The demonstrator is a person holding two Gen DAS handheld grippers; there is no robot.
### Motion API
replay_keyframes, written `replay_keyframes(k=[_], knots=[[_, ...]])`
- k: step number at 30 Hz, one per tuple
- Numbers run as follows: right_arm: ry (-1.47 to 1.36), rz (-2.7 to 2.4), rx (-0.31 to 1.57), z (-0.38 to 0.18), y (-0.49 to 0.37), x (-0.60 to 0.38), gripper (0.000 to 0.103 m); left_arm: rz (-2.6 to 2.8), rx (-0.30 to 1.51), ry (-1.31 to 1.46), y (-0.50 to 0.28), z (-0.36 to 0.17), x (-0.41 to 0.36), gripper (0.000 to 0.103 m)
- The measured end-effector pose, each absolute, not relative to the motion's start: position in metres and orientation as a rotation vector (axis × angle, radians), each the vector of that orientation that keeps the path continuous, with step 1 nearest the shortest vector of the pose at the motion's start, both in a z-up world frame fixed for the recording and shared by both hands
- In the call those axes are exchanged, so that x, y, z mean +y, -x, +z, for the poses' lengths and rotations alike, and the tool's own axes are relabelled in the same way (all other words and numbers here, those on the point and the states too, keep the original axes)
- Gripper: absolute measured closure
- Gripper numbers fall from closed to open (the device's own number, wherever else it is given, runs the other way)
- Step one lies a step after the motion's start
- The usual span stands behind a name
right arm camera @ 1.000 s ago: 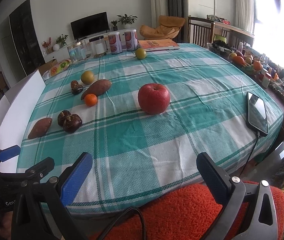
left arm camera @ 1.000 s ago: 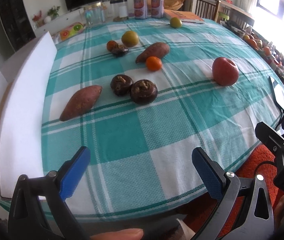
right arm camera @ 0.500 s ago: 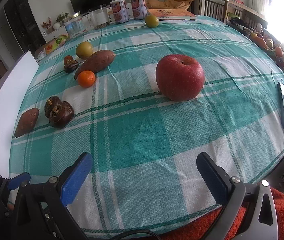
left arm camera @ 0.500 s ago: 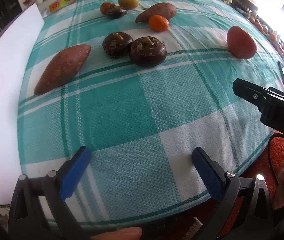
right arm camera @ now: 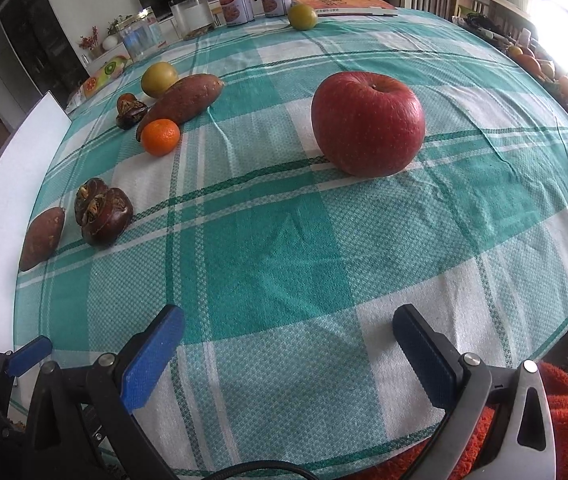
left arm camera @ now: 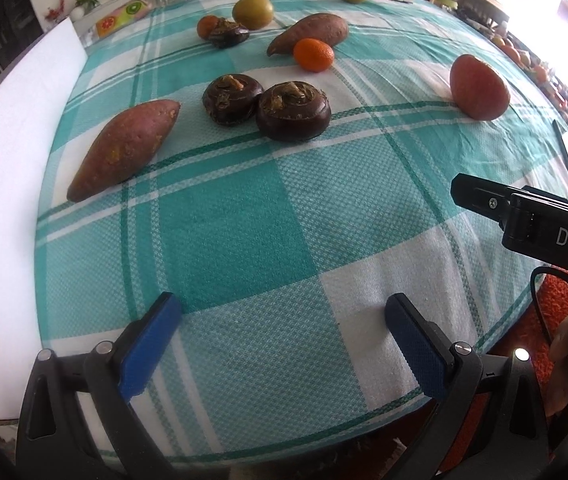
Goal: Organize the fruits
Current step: 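Grasp the sweet potato with the left tool while the right tool grasps a mangosteen, then carry both fruits over the white box and open both tools to drop them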
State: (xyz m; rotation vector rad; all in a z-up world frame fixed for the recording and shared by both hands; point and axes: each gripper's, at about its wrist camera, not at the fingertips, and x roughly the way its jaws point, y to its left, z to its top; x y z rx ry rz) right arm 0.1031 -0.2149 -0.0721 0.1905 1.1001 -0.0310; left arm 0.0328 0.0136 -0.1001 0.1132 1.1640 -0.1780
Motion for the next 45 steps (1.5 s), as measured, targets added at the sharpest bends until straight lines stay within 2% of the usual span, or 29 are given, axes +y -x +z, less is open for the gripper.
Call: replay_keyframes(k=[5,10,13,17,25,27,28,29,31,38,42,45], knots=[[-0.212,-0.024,1.083,-0.071,-0.1,-0.217,0.0,-0.224,1.21,-0.138,-0.043,-0.093,0.016,0.003],[-0.246,-0.01,1.07,-0.07,-0.098,-0.221,0.0,-0.177,1.018,-0.261,-0.06,-0.043,0.034,0.002],[-0.257,-0.008,1.066,-0.07,-0.098,-0.222,0.0,-0.144,1.02,-0.261,-0.087,-0.029,0.056,0.002],[-0.263,-0.007,1.063,-0.07,-0.098,-0.223,0.0,-0.122,1.126,-0.227,-0.121,-0.051,0.073,0.003],[-0.332,0.002,1.036,-0.068,-0.093,-0.234,0.0,-0.037,1.144,-0.291,-0.142,-0.089,0.076,0.004],[-0.351,0.004,1.028,-0.068,-0.092,-0.237,0.0,-0.059,1.148,-0.287,-0.141,-0.091,0.077,0.019],[-0.361,0.005,1.024,-0.068,-0.092,-0.239,0.0,-0.095,1.147,-0.25,-0.14,-0.089,0.078,0.039],[-0.372,0.008,1.02,-0.068,-0.091,-0.241,0.0,-0.101,1.152,-0.234,-0.14,-0.088,0.079,0.05],[-0.402,0.017,1.008,-0.067,-0.09,-0.244,0.0,-0.102,1.151,-0.233,-0.138,-0.087,0.077,0.054],[-0.684,-0.004,0.872,-0.059,-0.07,-0.3,0.0,-0.17,1.151,-0.116,-0.102,-0.085,0.079,0.055],[-0.613,-0.063,0.935,-0.051,-0.095,-0.317,0.0,-0.196,1.15,-0.073,-0.085,-0.083,0.079,0.055],[-0.466,0.072,1.044,-0.045,-0.116,-0.288,0.0,-0.196,1.149,-0.037,-0.079,-0.083,0.083,0.055]])
